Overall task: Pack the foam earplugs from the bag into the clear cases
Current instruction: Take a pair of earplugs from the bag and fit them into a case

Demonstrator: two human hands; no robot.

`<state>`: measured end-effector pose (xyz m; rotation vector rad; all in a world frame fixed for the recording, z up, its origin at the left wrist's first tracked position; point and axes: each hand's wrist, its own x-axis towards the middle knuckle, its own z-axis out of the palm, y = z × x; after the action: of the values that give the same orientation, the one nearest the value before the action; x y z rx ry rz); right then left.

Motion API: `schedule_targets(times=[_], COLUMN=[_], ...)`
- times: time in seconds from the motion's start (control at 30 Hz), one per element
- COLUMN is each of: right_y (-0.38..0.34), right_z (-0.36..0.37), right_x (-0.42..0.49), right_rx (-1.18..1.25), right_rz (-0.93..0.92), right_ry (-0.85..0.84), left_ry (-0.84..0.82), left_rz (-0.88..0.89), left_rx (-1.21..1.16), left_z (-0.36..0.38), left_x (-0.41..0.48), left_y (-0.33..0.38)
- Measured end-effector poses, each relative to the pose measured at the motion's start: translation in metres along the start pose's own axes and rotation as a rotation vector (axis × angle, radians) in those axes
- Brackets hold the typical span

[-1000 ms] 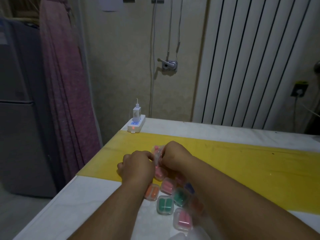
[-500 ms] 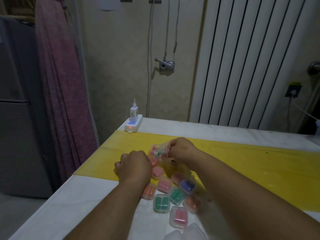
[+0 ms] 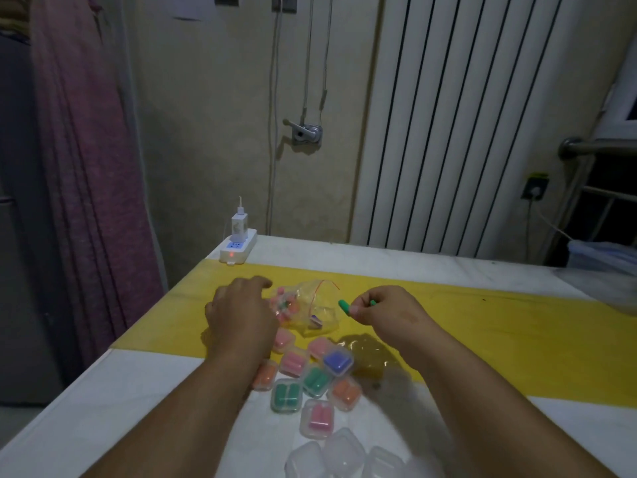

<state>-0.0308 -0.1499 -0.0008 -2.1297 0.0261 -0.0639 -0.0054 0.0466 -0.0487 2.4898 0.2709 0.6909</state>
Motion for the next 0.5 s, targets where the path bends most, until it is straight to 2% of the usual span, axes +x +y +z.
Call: schedule_targets(times=[0.07, 0.17, 0.27, 0.37, 0.5], right_y=[0.002, 0.010, 0.018, 0.019, 0.019], right_z=[-0.001, 0.004, 0.011, 0.014, 0.010], right_x=[-0.010, -0.019, -0.022, -0.020, -0.016], right_rx=[0.037, 0.088, 0.188, 0.215, 0.313], right_rz=[-0.072, -0.161, -0.188, -0.162, -0.078], right_ry=[-0.009, -0.009, -0.013, -0.008, 0.082], left_ry=[0.030, -0.259, -0.401, -0.381, -0.375], left_rz=[0.207, 0.287, 0.247, 0.185, 0.078], left_rx=[-0.286, -0.734, -0.793, -0.846, -0.978], left_z=[-0.008, -0.016, -0.013, -0.014, -0.012], left_x=[-0.010, -0.028, -0.033, -0.033, -0.032], left_y=[0.013, 0.029, 0.033, 0.035, 0.035])
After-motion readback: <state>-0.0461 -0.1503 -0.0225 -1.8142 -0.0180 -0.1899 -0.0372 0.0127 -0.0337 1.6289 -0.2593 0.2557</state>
